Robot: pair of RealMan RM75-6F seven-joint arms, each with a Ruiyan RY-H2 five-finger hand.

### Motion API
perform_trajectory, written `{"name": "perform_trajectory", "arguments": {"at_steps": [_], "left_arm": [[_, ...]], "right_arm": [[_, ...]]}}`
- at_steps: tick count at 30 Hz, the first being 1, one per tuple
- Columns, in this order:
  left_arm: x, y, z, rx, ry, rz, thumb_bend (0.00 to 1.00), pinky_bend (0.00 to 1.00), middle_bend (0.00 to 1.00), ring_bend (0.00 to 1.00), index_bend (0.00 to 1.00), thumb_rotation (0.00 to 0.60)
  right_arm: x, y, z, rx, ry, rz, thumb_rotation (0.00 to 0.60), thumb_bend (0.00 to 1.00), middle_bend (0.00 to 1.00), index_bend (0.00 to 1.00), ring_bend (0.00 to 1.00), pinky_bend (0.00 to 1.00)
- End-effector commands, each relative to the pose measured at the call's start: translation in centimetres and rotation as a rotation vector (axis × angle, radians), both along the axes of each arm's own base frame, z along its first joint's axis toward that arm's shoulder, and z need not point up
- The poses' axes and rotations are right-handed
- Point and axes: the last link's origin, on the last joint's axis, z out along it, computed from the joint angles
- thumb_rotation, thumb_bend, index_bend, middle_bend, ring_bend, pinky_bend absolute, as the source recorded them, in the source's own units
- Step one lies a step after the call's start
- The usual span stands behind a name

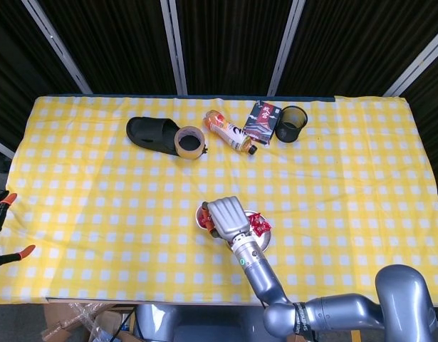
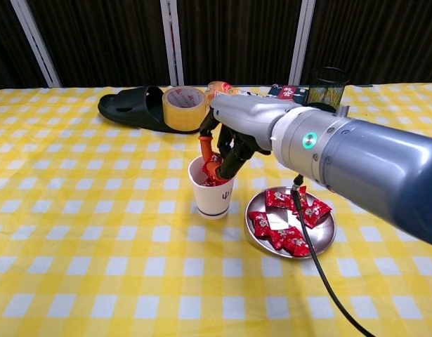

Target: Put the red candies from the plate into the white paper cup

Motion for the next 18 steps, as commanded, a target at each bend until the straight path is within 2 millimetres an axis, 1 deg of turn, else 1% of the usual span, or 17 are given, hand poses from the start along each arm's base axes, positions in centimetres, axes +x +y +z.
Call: {"name": "perform_trajectory", "arguments": {"at_steps": [1,2,6,9,13,18], "left_arm": [[0.0,0.0,0.1,0.003,-0.002,0.002,0.05,0.00,0.00,0.00,0.00,0.600],[-0.1,0.0,0.1,0.004,-0.004,0.003,0.05,0.00,0.00,0.00,0.00,0.600],[-0.1,0.0,0.1,0.005,-0.007,0.005,0.05,0.00,0.00,0.00,0.00,0.600],[-0.1,0.0,0.1,0.005,-0.006,0.005,0.05,0.00,0.00,0.00,0.00,0.600],[-0.1,0.0,0.1,0.005,-0.007,0.007,0.05,0.00,0.00,0.00,0.00,0.600],[-0.1,0.0,0.1,0.006,-0.008,0.009,0.05,0.00,0.00,0.00,0.00,0.600]], "right_arm": [[0.0,0.0,-0.4,0.003,0.000,0.005,0.600,0.51,0.79,0.56,0.94,0.84],[0.0,0.0,-0.5,0.004,0.001,0.006,0.600,0.50,0.79,0.55,0.94,0.84],[0.1,0.1,-0.8,0.002,-0.006,0.012,0.600,0.44,0.79,0.45,0.94,0.84],[0.0,0.1,-0.9,-0.004,-0.003,0.014,0.600,0.42,0.79,0.42,0.94,0.84],[-0.3,0.1,-0.5,-0.017,-0.006,0.012,0.600,0.42,0.79,0.42,0.94,0.84],[-1.2,0.5,0.6,-0.042,-0.001,0.014,0.600,0.42,0.79,0.41,0.94,0.84]]}}
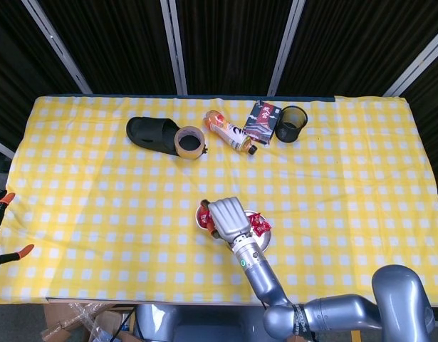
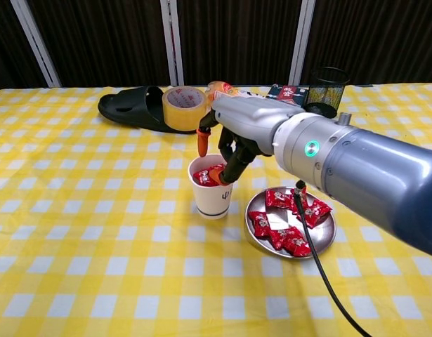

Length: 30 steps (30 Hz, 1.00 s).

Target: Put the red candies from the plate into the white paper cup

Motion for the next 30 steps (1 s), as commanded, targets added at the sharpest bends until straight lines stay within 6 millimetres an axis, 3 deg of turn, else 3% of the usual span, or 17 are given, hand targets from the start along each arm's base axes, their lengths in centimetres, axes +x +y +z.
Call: {"name": "perform_trajectory", "arguments": {"at_steps": [1,8,17,25,30], "left_arm": [[0.0,0.0,0.0,0.000,-0.001,0.002,0.05,0.00,0.00,0.00,0.00,0.600],[0.1,-0.1,0.0,0.002,0.006,-0.006,0.05,0.00,0.00,0.00,0.00,0.600],[0.3,-0.2,-0.2,0.005,0.007,-0.015,0.05,0.00,0.00,0.00,0.00,0.600],[0.7,-0.3,-0.4,-0.001,-0.001,-0.030,0.05,0.00,0.00,0.00,0.00,0.600],[0.7,-0.4,-0.3,0.008,-0.001,-0.030,0.05,0.00,0.00,0.00,0.00,0.600]], "right_arm": [[-1.0,0.3,1.0,-0.021,0.008,-0.002,0.600,0.42,0.79,0.41,0.94,0.84],[-4.2,1.7,3.9,-0.045,0.036,-0.032,0.600,0.42,0.79,0.41,0.94,0.84],[-9.6,5.4,6.8,-0.013,0.067,-0.025,0.600,0.42,0.79,0.41,0.94,0.84],[-11.4,8.5,5.6,0.056,0.042,-0.040,0.600,0.41,0.79,0.31,0.94,0.84],[-11.8,8.9,3.9,0.055,0.050,-0.030,0.600,0.40,0.79,0.27,0.94,0.84]]}}
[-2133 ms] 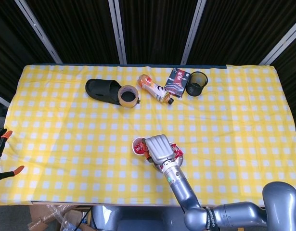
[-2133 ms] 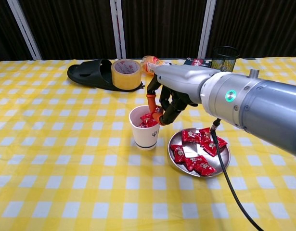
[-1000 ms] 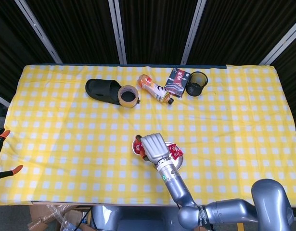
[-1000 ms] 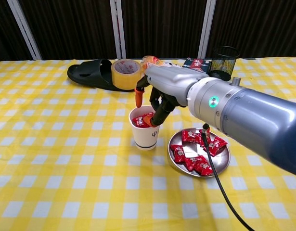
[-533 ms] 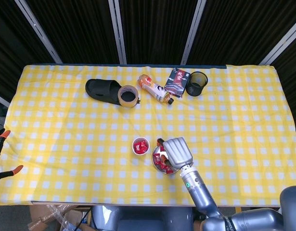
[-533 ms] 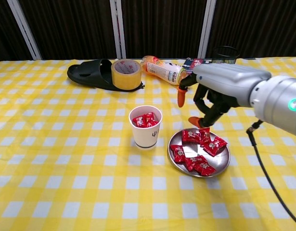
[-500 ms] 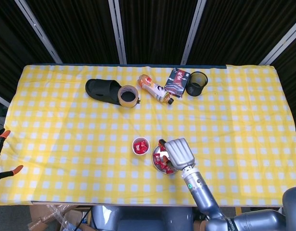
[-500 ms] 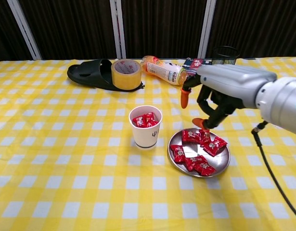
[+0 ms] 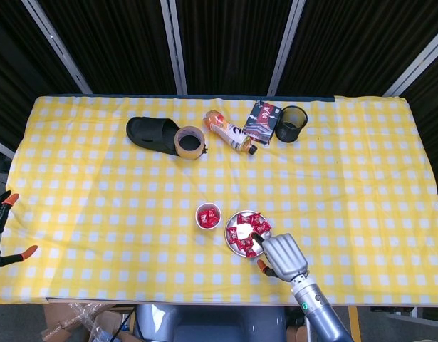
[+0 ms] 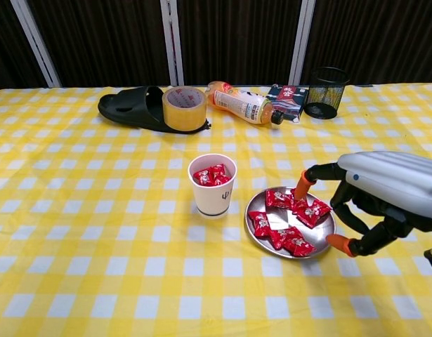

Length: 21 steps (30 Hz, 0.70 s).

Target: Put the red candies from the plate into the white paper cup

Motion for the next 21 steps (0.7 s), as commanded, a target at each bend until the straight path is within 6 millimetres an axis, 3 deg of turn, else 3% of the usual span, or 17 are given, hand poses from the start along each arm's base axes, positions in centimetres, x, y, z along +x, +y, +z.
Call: {"name": "perform_trajectory", "arguments": {"at_steps": [1,8,16,21], "left_arm": [[0.0,0.0,0.0,0.003,-0.001,0.002,0.05,0.00,0.00,0.00,0.00,0.600],[0.0,0.0,0.2,0.015,-0.005,-0.002,0.05,0.00,0.00,0.00,0.00,0.600],[0.0,0.0,0.3,0.022,-0.017,-0.009,0.05,0.00,0.00,0.00,0.00,0.600],[0.0,0.0,0.4,0.024,-0.018,-0.012,0.05,0.00,0.00,0.00,0.00,0.600]], "right_arm": [[-0.3,0.4,-1.3,0.004,0.009,0.007,0.600,0.40,0.79,0.26,0.94,0.84],[-0.4,0.2,-3.1,0.004,0.011,-0.009,0.600,0.40,0.79,0.27,0.94,0.84],[-0.7,-0.7,-4.3,-0.008,0.022,-0.025,0.600,0.40,0.79,0.39,0.94,0.84],[-0.8,-1.1,-4.9,-0.008,0.023,-0.034,0.600,0.40,0.79,0.40,0.94,0.84]]}}
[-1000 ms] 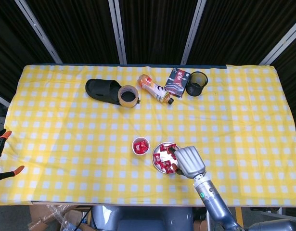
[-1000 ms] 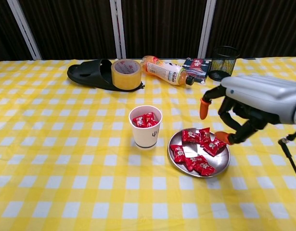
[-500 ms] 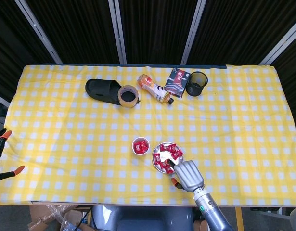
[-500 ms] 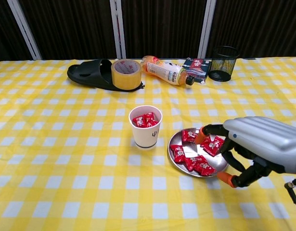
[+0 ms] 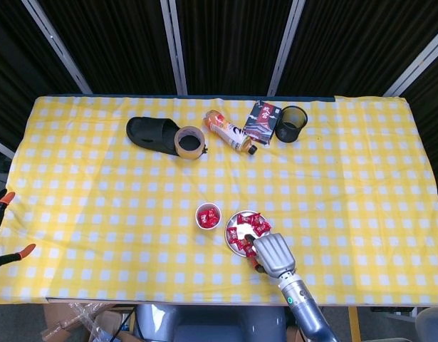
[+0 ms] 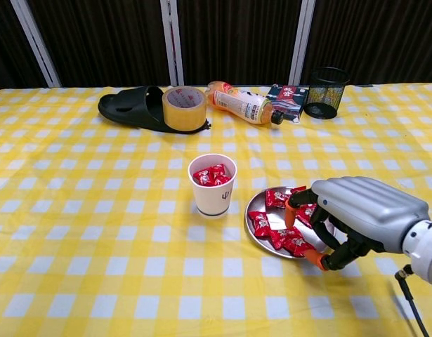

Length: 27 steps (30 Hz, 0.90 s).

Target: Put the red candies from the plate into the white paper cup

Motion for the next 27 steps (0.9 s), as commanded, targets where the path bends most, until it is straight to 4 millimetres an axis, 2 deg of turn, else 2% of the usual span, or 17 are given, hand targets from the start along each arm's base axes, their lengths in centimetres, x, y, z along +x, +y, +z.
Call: {"name": "perform_trajectory", "arguments": {"at_steps": [1,20,27], "left_arm": [[-0.03,0.01,0.00,-0.001,0.000,0.001,0.05,0.00,0.00,0.00,0.00,0.600],[-0.05,-0.01,-0.04,-0.009,-0.001,0.003,0.05,0.00,0.00,0.00,0.00,0.600],[-0.03,-0.01,-0.05,-0.008,0.000,0.002,0.05,0.00,0.00,0.00,0.00,0.600]], "right_arm": [[-0.08,-0.05,-0.36,0.007,0.001,-0.007,0.600,0.40,0.79,0.40,0.94,0.84],[-0.84,-0.35,-1.22,0.019,0.020,-0.041,0.600,0.40,0.79,0.40,0.94,0.84],[-0.79,-0.23,-1.12,0.024,0.004,-0.046,0.600,0.40,0.79,0.46,0.94,0.84]]}}
